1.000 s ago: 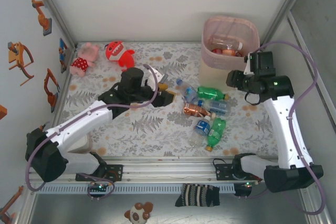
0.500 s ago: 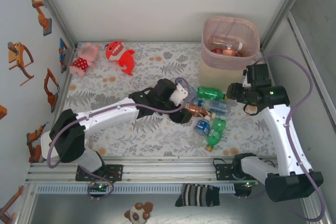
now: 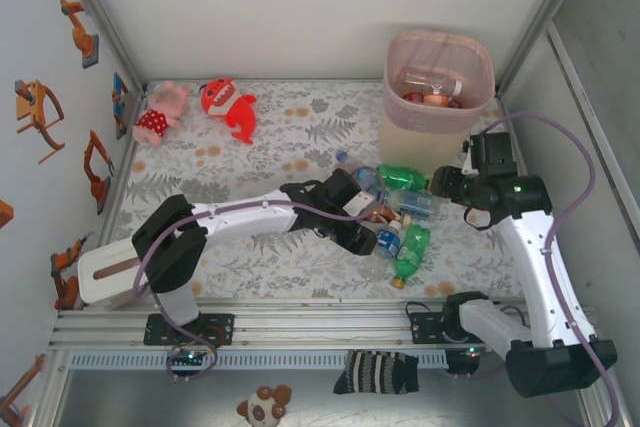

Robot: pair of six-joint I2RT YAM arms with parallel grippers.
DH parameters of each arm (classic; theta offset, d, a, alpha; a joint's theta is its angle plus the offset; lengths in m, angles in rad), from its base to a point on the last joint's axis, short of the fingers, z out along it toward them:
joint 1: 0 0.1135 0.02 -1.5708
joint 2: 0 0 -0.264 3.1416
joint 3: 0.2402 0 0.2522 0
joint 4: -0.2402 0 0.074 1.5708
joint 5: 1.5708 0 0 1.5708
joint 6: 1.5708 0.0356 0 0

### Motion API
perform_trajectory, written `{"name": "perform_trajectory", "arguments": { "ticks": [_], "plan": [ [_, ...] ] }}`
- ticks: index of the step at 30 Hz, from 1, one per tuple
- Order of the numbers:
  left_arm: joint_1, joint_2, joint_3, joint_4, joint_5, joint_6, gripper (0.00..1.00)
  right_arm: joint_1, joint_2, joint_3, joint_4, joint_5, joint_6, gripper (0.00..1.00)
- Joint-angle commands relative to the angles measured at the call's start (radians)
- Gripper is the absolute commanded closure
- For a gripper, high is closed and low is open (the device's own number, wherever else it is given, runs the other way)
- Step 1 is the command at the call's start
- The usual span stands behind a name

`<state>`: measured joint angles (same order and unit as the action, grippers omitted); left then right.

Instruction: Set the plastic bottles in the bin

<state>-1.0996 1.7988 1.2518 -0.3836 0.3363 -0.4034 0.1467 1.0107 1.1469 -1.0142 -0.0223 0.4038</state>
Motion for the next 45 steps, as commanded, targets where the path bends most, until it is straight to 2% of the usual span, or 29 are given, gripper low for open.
{"name": "perform_trajectory", "arguments": {
  "ticks": [1, 8, 27, 37, 45],
  "plan": [
    [-0.022, 0.042, 0.058, -0.047, 0.034, -0.032, 0.28, 0.006, -0.018, -0.01, 0.012, -0.019, -0.011, 0.41],
    [-0.04, 0.126, 0.131, -0.112, 0.022, -0.053, 0.27, 0.007, -0.041, -0.006, -0.002, -0.004, -0.034, 0.4],
    [-0.051, 0.267, 0.193, -0.151, 0.081, -0.033, 0.29, 0.006, -0.07, -0.018, -0.013, -0.001, -0.055, 0.41],
    [-0.051, 0.26, 0.191, -0.185, 0.03, -0.024, 0.35, 0.006, -0.062, -0.017, -0.008, -0.002, -0.055, 0.41],
    [-0.045, 0.155, 0.169, -0.201, -0.057, -0.006, 0.4, 0.006, -0.064, -0.003, -0.002, -0.004, -0.046, 0.41]
  ]
}}
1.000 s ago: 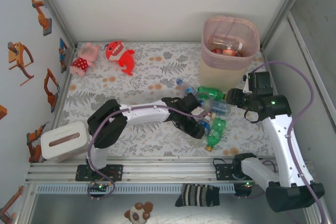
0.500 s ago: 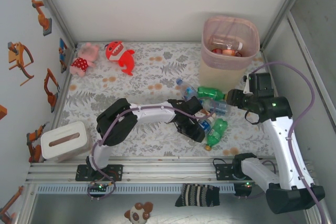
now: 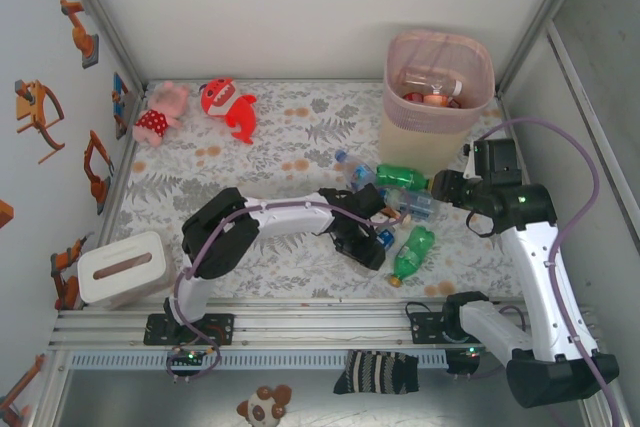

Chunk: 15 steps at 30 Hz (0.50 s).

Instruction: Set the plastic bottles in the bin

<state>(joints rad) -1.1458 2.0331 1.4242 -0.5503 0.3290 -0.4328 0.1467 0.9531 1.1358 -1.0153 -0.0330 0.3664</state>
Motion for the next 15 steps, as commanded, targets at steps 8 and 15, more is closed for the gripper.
{"name": "perform_trajectory", "arguments": {
  "ticks": [8, 15],
  "plan": [
    [0.025, -0.247, -0.051, 0.012, -0.092, 0.089, 0.44, 0.007, -0.023, 0.022, 0.078, -0.094, 0.035, 0.42],
    [0.057, -0.404, -0.129, 0.121, -0.067, 0.208, 0.45, 0.006, -0.056, 0.032, 0.241, -0.238, 0.098, 0.41]
  ]
}}
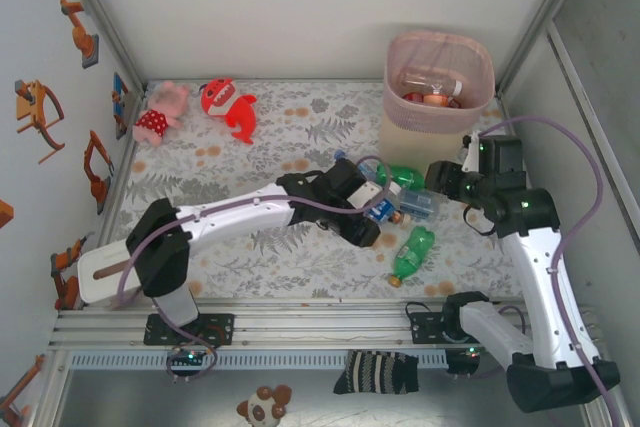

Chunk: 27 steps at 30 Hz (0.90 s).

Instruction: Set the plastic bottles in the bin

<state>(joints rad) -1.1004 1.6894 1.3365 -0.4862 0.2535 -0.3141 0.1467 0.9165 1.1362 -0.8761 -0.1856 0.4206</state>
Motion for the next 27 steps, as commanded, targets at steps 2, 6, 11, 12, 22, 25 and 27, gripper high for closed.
{"name": "perform_trajectory", "arguments": {
  "ticks": [2, 6, 11, 12, 22, 25, 27],
  "plan": [
    [0.023, -0.107, -0.07, 0.108, 0.017, 0.114, 0.45, 0.006, -0.019, 0.039, 0.147, -0.132, 0.064, 0.41],
    [0.05, -0.172, -0.122, 0.255, 0.068, 0.157, 0.45, 0.007, -0.007, 0.053, 0.257, -0.252, 0.099, 0.41],
    [0.072, -0.194, -0.125, 0.373, 0.136, 0.175, 0.45, 0.007, 0.035, 0.098, 0.313, -0.343, 0.125, 0.4],
    [0.074, -0.189, -0.118, 0.388, 0.146, 0.179, 0.45, 0.006, 0.045, 0.106, 0.319, -0.361, 0.125, 0.4],
    [0.08, -0.094, 0.013, 0.41, 0.195, 0.188, 0.44, 0.007, 0.121, 0.16, 0.297, -0.436, 0.104, 0.41],
    [0.08, -0.076, 0.036, 0.417, 0.206, 0.187, 0.44, 0.006, 0.134, 0.169, 0.273, -0.438, 0.089, 0.43],
    [0.081, -0.065, 0.05, 0.414, 0.21, 0.187, 0.44, 0.006, 0.135, 0.171, 0.273, -0.437, 0.085, 0.46]
  ]
}}
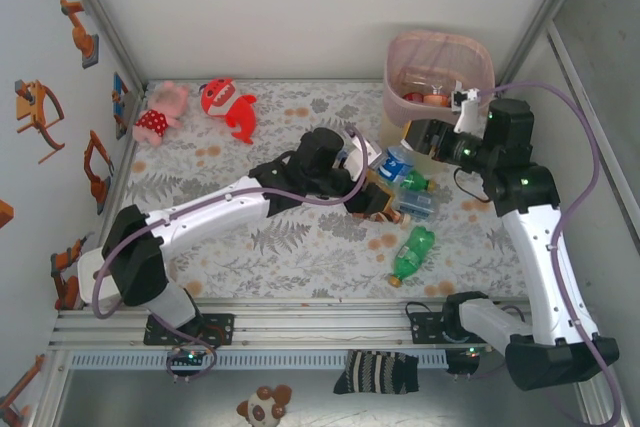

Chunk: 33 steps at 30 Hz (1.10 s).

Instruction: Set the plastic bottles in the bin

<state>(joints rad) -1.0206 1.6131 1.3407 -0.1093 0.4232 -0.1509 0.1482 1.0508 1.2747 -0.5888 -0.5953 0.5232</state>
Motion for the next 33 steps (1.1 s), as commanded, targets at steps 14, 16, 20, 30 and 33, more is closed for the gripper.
{"name": "perform_trajectory", "arguments": {
  "ticks": [14, 16, 20, 30, 33],
  "plan": [
    [0.013, 0.018, 0.056, 0.024, 0.019, 0.011, 0.43, 0.005, -0.003, 0.04, -0.018, -0.015, -0.011, 0.68],
    [0.014, 0.017, 0.055, 0.027, 0.013, 0.007, 0.42, 0.004, -0.005, 0.043, -0.018, -0.015, -0.009, 0.7],
    [0.02, 0.006, 0.051, 0.039, 0.012, -0.002, 0.4, 0.004, -0.008, 0.049, -0.017, -0.003, -0.003, 0.74],
    [0.042, -0.084, -0.032, 0.074, -0.024, 0.006, 0.26, 0.005, 0.022, 0.149, -0.039, 0.22, -0.013, 0.76],
    [0.052, -0.128, -0.071, 0.072, -0.054, 0.011, 0.25, 0.005, 0.075, 0.253, -0.079, 0.324, -0.064, 0.76]
  ]
}}
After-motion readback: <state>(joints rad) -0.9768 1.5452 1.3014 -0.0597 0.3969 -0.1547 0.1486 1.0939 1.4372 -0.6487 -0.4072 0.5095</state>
